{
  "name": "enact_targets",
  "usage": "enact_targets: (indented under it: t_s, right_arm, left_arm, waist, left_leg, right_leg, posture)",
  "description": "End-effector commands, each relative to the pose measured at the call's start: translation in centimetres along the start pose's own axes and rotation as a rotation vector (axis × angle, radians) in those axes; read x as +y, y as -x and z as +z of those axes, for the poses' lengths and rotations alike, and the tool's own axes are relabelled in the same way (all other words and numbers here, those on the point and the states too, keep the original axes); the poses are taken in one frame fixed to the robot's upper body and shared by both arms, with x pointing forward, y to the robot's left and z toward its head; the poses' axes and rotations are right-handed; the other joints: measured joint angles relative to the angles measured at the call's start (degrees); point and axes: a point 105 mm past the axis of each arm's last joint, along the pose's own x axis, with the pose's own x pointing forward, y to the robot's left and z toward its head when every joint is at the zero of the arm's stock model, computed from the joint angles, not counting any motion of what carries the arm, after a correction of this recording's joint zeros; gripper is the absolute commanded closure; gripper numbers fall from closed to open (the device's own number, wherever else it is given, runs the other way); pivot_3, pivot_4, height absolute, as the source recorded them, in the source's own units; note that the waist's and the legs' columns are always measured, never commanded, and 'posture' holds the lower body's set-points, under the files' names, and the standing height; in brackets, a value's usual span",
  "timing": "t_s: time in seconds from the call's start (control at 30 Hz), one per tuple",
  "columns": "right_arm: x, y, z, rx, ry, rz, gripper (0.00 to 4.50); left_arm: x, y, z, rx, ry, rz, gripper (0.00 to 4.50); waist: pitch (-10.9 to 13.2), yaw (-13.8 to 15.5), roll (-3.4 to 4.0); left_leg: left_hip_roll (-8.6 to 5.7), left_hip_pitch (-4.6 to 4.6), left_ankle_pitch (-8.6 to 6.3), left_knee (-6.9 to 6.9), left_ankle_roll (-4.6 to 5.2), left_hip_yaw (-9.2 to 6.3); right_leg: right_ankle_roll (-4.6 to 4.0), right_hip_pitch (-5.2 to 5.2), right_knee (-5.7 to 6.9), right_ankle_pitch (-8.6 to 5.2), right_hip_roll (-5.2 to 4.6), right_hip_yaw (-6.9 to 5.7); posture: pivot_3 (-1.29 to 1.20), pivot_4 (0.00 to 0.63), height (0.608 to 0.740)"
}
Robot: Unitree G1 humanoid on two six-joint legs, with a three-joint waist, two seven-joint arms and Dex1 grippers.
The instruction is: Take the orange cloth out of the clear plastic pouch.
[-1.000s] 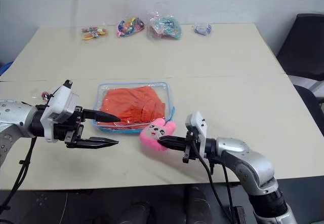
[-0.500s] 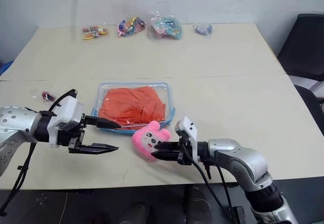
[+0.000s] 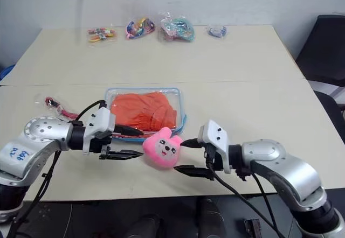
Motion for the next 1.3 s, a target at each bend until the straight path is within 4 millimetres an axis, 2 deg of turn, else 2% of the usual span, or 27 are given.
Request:
enact_targets:
  t_s: [0.03,0.23,0.67,0.77,0.87,1.03,1.3]
  right_arm:
    - [-0.6,1.4,1.8,-0.011,0.145,-0.04,0.8]
    - [-2.0,2.8,3.5,-0.016,0.226,-0.078,0.8]
    - [-2.7,2.5,4.2,-0.011,0.298,-0.065,0.8]
    - [-3.0,2.1,3.8,0.003,0.324,-0.058,0.77]
    - [-3.9,1.4,2.8,0.046,0.379,-0.066,0.77]
    - [-6.5,-0.5,1.6,0.074,0.463,-0.139,0.77]
    - [-8.3,-2.6,-0.2,0.127,0.646,-0.124,0.77]
  left_arm:
    - [0.5,-0.4,0.5,-0.006,-0.047,0.023,1.35]
    - [0.1,-1.8,0.3,-0.022,-0.041,-0.011,1.35]
    - [-0.5,-3.6,-1.6,0.058,-0.044,-0.067,1.35]
    - [-0.4,-3.6,-1.7,0.057,-0.045,-0.067,1.96]
    - [-0.7,-3.2,-1.5,0.053,-0.041,-0.086,2.91]
    - [-0.9,-2.5,-1.3,0.05,-0.036,-0.089,4.45]
    - [-0.9,-1.7,-1.5,0.084,-0.023,-0.054,4.48]
  waist:
    - [0.0,0.0,0.0]
    - [0.0,0.0,-0.01]
    - [0.0,0.5,-0.01]
    - [0.0,0.8,-0.01]
    - [0.0,0.9,-0.01]
    - [0.0,0.8,-0.01]
    - [0.0,0.3,0.0]
  left_leg:
    - [-0.01,-0.01,0.0,0.0,0.0,0.01]
    - [0.01,-0.01,0.0,0.02,0.0,0.0]
    - [0.0,-0.02,0.0,0.07,0.01,0.01]
    - [0.0,-0.03,0.01,0.07,0.01,0.01]
    - [0.0,-0.02,0.01,0.08,0.01,0.03]
    - [0.0,-0.03,0.01,0.09,0.01,0.12]
    - [0.0,-0.08,0.01,0.1,0.01,0.16]
  right_leg:
    - [0.01,0.0,-0.01,0.01,0.0,0.02]
    - [0.02,-0.01,0.0,0.01,-0.01,0.01]
    - [0.03,-0.01,0.0,0.02,-0.03,0.01]
    - [0.03,0.0,0.0,0.02,-0.03,0.01]
    - [0.03,0.0,0.0,0.02,-0.03,0.01]
    - [0.03,-0.01,0.02,0.02,-0.01,0.0]
    - [0.02,-0.02,0.0,0.02,-0.02,-0.07]
  posture:
    - [0.0,0.15,0.74]
    - [0.0,0.15,0.74]
    - [0.0,0.15,0.74]
    - [0.0,0.15,0.74]
    - [0.0,0.15,0.74]
    - [0.0,0.15,0.74]
    - [0.0,0.15,0.74]
